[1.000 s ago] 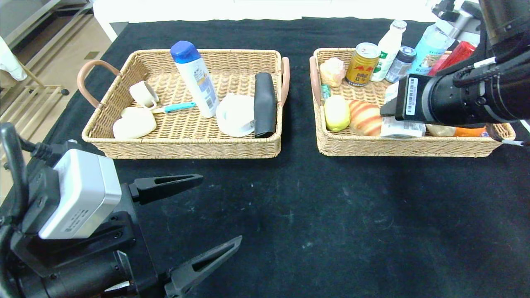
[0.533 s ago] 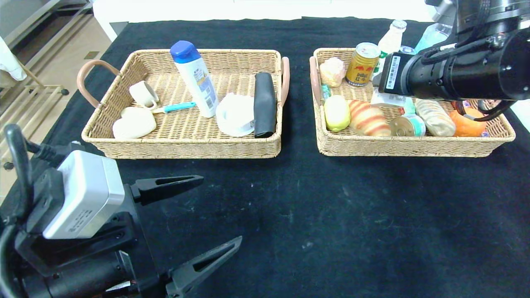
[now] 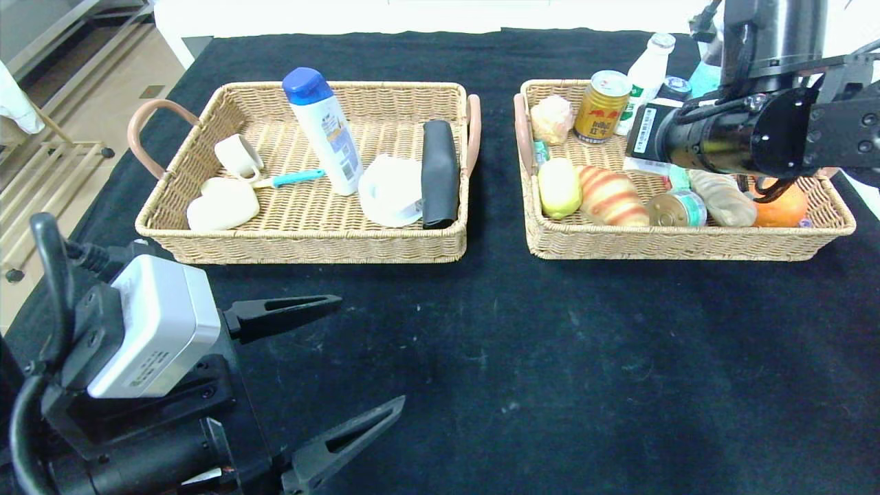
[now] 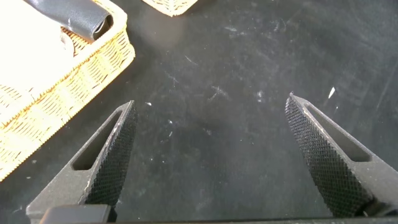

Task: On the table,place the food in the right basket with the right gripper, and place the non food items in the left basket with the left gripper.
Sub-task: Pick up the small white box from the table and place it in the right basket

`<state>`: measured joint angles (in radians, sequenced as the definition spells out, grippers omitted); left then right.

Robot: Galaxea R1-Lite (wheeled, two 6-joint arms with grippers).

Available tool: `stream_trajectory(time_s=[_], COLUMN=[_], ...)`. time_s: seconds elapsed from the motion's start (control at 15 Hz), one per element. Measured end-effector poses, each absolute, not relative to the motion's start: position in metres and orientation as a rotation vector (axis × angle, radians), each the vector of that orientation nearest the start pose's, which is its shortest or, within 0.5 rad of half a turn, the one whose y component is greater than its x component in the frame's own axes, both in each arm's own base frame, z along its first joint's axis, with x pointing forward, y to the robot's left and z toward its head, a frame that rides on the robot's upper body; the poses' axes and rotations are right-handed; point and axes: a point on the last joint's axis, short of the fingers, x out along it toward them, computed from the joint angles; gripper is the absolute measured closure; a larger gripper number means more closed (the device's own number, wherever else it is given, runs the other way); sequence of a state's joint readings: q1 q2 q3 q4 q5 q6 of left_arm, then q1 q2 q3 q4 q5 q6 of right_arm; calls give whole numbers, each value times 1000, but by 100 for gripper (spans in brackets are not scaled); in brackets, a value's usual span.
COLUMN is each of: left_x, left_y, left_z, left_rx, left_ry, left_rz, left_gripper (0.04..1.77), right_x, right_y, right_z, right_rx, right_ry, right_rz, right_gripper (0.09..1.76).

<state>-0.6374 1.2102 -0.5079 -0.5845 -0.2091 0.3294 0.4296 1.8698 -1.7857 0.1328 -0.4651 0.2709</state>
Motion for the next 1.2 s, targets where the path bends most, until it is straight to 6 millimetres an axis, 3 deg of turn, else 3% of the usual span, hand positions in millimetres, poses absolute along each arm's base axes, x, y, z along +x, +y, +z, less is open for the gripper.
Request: stream_trajectory(time_s=[0.2, 0.53, 0.87, 1.07, 1.2], left_x=[140, 140, 139, 143, 147], left_y=[-110, -109, -110, -109, -106], left_z=[213, 213, 213, 214, 216], left_rx=[335, 335, 334, 323, 322], left_ry=[-21, -22, -22, -14, -17], left_rz=[-859, -859, -860, -835, -802], left_gripper=[9, 9, 9, 9, 9], right_x=[340, 339, 330, 319, 300], right_y=[143, 143, 143, 138, 131], right_z=[322, 322, 324, 318, 317], right_rx=[172, 169, 146, 104, 74], right_ry=[198, 204, 209, 239, 256], right_rz=[-68, -67, -56, -51, -24], right_gripper=[104, 61, 39, 32, 28])
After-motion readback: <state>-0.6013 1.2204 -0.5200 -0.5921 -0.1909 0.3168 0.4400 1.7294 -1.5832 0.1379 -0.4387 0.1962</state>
